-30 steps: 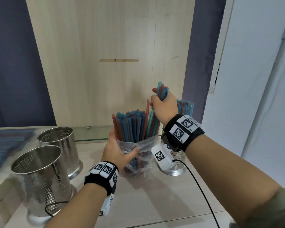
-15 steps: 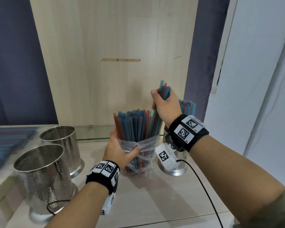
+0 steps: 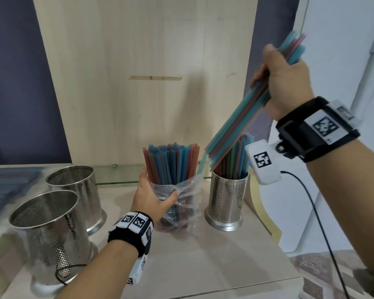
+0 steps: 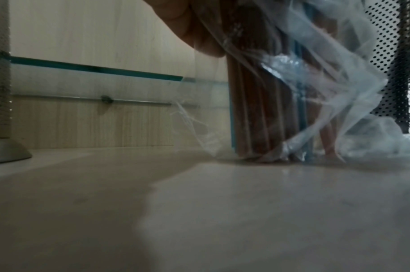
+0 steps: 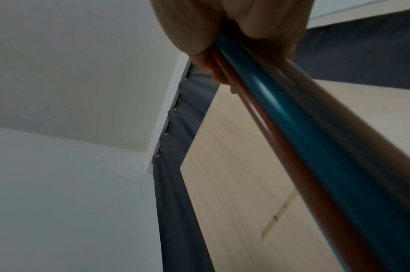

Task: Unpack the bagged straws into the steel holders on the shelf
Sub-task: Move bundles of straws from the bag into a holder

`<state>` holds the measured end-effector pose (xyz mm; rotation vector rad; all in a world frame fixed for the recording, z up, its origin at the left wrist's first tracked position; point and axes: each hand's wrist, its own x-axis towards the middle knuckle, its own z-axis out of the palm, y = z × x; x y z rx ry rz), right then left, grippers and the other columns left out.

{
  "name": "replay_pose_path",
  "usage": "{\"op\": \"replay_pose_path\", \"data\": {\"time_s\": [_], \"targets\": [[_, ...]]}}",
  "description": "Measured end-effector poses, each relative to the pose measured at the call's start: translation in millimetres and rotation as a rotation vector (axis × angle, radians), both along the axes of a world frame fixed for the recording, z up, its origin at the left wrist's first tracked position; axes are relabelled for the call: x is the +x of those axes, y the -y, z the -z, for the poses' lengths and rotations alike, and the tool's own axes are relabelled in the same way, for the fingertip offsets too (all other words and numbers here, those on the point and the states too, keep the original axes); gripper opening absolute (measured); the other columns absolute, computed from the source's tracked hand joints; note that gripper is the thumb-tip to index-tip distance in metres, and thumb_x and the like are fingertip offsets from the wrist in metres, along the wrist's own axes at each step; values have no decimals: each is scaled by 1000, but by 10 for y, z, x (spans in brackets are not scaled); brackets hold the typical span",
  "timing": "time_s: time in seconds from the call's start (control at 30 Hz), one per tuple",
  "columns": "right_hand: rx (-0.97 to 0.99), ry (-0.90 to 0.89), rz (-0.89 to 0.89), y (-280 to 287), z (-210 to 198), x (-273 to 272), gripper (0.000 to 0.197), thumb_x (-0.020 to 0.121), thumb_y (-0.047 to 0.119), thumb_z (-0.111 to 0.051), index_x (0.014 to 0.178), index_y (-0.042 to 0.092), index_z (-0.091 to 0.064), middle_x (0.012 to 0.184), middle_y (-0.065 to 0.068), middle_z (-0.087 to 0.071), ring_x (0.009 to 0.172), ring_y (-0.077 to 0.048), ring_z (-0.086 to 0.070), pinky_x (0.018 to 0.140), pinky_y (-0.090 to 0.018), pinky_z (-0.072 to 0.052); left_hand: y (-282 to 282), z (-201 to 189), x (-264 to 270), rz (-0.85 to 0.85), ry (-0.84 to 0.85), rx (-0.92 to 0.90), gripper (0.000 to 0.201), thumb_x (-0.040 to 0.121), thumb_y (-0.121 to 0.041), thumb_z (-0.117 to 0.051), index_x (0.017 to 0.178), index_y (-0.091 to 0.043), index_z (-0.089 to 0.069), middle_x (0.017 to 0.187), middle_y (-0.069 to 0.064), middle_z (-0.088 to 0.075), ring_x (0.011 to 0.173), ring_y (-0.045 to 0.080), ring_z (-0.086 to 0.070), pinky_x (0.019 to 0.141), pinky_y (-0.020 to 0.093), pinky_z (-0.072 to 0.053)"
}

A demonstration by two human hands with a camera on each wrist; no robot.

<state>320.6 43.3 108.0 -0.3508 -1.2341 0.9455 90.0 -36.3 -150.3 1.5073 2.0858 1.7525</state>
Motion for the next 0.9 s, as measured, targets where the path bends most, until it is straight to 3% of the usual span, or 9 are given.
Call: {"op": "replay_pose_path", "data": {"time_s": [0.1, 0.4, 0.5, 0.57, 0.63, 0.73, 0.8, 0.9], "targets": [[23, 3, -5, 2, -16, 269, 37, 96, 23, -60, 60, 16, -54, 53, 0, -52, 49, -17, -53, 60, -32, -49, -33, 3, -12, -5, -13, -20, 98, 68, -44, -84, 144, -23, -27, 132, -4, -55, 118, 15, -55, 101, 34, -48], [73, 66, 116, -45, 278, 653, 16, 94, 22, -60, 81, 18, -53, 55, 6, -53, 52, -13, -53, 67, -36, -49, -282, -239, -240, -37, -95, -229, 105, 65, -48, -86, 145, -18, -25, 137, 5, -54, 119, 26, -58, 98, 37, -48], [74, 0, 136, -100, 285, 696, 18, 95, 21, -60, 80, 17, -52, 54, 7, -53, 51, -13, -52, 66, -37, -49, -320, -293, -291, -79, -151, -330, 108, 59, -61, -83, 142, -18, -29, 135, 6, -55, 116, 27, -59, 96, 40, -50], [83, -32, 146, -132, 291, 697, 17, 96, 20, -59, 82, 15, -51, 54, 7, -53, 51, -13, -52, 64, -36, -49, -318, -323, -315, -124, -190, -371, 119, 48, -81, -73, 140, -18, -31, 135, 7, -53, 120, 27, -54, 99, 46, -48], [92, -22, 176, -152, 334, 668, 16, 96, 21, -59, 84, 15, -51, 53, 8, -54, 51, -13, -53, 62, -34, -50, -295, -365, -285, -263, -281, -398, 133, 41, -94, -56, 142, -12, -29, 138, 12, -44, 126, 32, -43, 104, 52, -42], [98, -8, 224, -178, 454, 627, 15, 94, 24, -60, 88, 14, -51, 54, 7, -56, 52, -15, -54, 61, -33, -50, -239, -493, -40, -396, -407, -214, 130, 55, -84, -66, 149, -8, -18, 147, 16, -28, 134, 35, -28, 112, 55, -22], [102, -11, 258, -179, 525, 600, 18, 94, 25, -60, 92, 10, -52, 54, 6, -56, 52, -14, -54, 60, -30, -49, -213, -570, 199, -312, -529, -61, 117, 63, -78, -67, 148, -12, -21, 147, 13, -27, 133, 32, -28, 112, 53, -20], [102, -12, 309, -167, 592, 569, 21, 96, 25, -58, 96, 5, -51, 58, 3, -56, 52, -11, -55, 59, -25, -49, -257, -628, 616, -9, -678, -6, 98, 74, -72, -58, 149, -19, -24, 147, 5, -27, 135, 24, -25, 113, 46, -24]]}}
